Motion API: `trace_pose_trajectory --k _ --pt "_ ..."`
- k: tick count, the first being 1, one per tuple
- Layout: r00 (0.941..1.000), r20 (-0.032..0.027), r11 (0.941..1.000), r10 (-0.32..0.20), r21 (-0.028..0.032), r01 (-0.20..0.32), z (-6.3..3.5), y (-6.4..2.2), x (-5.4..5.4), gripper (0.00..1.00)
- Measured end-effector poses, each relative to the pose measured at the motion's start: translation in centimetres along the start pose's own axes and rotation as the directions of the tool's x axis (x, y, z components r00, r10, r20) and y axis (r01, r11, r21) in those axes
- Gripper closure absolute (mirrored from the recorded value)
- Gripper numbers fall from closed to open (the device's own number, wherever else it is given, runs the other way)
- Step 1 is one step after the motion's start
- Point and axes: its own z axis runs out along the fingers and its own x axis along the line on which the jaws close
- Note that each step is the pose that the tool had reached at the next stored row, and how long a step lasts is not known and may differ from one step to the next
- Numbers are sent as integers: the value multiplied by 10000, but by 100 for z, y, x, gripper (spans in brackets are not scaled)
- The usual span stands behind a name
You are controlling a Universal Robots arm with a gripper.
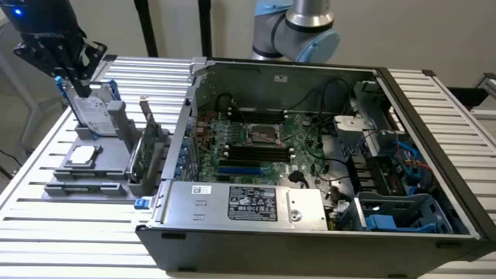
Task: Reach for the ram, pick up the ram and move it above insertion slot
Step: 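Reach for the ram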
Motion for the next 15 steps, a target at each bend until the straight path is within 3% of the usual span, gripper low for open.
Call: trace_pose_trajectory --k 12,15 --pt "10000 -1 10000 0 1 0 -1 -1 1 89" --pt "10000 1 10000 1 0 -1 -1 -58 13 89"
